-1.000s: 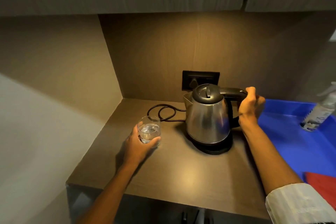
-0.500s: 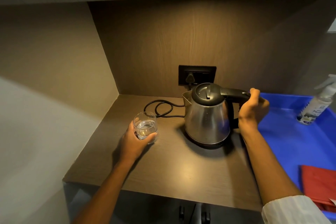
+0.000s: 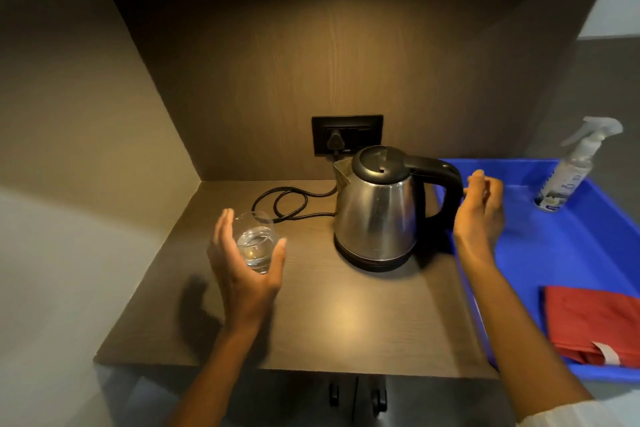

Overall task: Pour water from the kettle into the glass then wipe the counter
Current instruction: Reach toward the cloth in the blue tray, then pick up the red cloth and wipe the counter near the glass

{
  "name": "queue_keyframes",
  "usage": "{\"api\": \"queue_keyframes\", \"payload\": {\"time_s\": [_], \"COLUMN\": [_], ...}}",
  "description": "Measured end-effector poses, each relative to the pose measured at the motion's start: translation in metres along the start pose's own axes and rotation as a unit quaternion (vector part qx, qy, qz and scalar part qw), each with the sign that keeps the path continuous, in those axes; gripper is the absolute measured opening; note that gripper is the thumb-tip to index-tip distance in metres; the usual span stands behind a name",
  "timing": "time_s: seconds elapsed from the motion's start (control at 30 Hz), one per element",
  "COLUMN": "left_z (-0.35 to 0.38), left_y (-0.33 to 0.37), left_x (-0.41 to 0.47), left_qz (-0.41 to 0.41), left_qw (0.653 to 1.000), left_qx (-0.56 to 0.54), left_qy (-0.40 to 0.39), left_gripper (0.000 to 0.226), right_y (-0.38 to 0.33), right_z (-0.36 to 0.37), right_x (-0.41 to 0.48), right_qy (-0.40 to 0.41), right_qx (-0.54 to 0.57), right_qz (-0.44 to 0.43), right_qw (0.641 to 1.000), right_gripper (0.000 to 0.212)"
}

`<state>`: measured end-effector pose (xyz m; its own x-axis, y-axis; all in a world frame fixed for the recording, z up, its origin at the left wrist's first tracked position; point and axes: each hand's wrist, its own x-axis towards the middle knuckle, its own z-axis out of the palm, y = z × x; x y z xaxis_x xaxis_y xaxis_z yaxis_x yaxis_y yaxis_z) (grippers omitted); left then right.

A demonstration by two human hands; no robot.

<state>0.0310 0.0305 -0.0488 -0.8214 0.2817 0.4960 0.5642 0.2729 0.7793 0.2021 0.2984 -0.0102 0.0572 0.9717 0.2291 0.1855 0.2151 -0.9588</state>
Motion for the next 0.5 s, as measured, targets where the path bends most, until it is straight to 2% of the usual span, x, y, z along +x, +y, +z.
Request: {"api": "queue_keyframes", "payload": {"time_s": [0.07, 0.13, 0.23, 0.3, 0.37, 0.43, 0.5], "left_z": [0.017, 0.037, 0.071, 0.093, 0.114, 0.135, 0.158], "left_y": [0.029, 0.058, 0.099, 0.121, 0.140, 0.157, 0.172], "left_x": [-0.014, -0.027, -0.049, -0.069, -0.085, -0.096, -0.104], "left_qz": [0.103, 0.195, 0.311, 0.365, 0.397, 0.397, 0.388], "left_qw": [0.994, 0.978, 0.942, 0.917, 0.895, 0.882, 0.862], "left_qx": [-0.036, -0.057, -0.068, -0.058, -0.058, -0.049, -0.009], "left_qy": [-0.012, -0.045, -0.109, -0.151, -0.194, -0.251, -0.325], "left_gripper": [0.074, 0.057, 0.035, 0.023, 0.016, 0.015, 0.020], "right_y": [0.009, 0.015, 0.024, 0.035, 0.046, 0.058, 0.067], "right_z": [-0.030, -0.060, -0.112, -0.148, -0.178, -0.202, -0.218], "right_x": [-0.004, -0.006, 0.000, 0.011, 0.024, 0.036, 0.046], "right_qy": [-0.009, -0.057, -0.127, -0.176, -0.229, -0.274, -0.320], "right_qx": [-0.048, -0.123, -0.229, -0.295, -0.401, -0.521, -0.581], "right_qz": [-0.035, -0.066, -0.103, -0.118, -0.101, -0.044, 0.002], "right_qw": [0.998, 0.989, 0.960, 0.932, 0.881, 0.807, 0.749], "right_gripper": [0.015, 0.006, 0.005, 0.013, 0.033, 0.053, 0.065]}}
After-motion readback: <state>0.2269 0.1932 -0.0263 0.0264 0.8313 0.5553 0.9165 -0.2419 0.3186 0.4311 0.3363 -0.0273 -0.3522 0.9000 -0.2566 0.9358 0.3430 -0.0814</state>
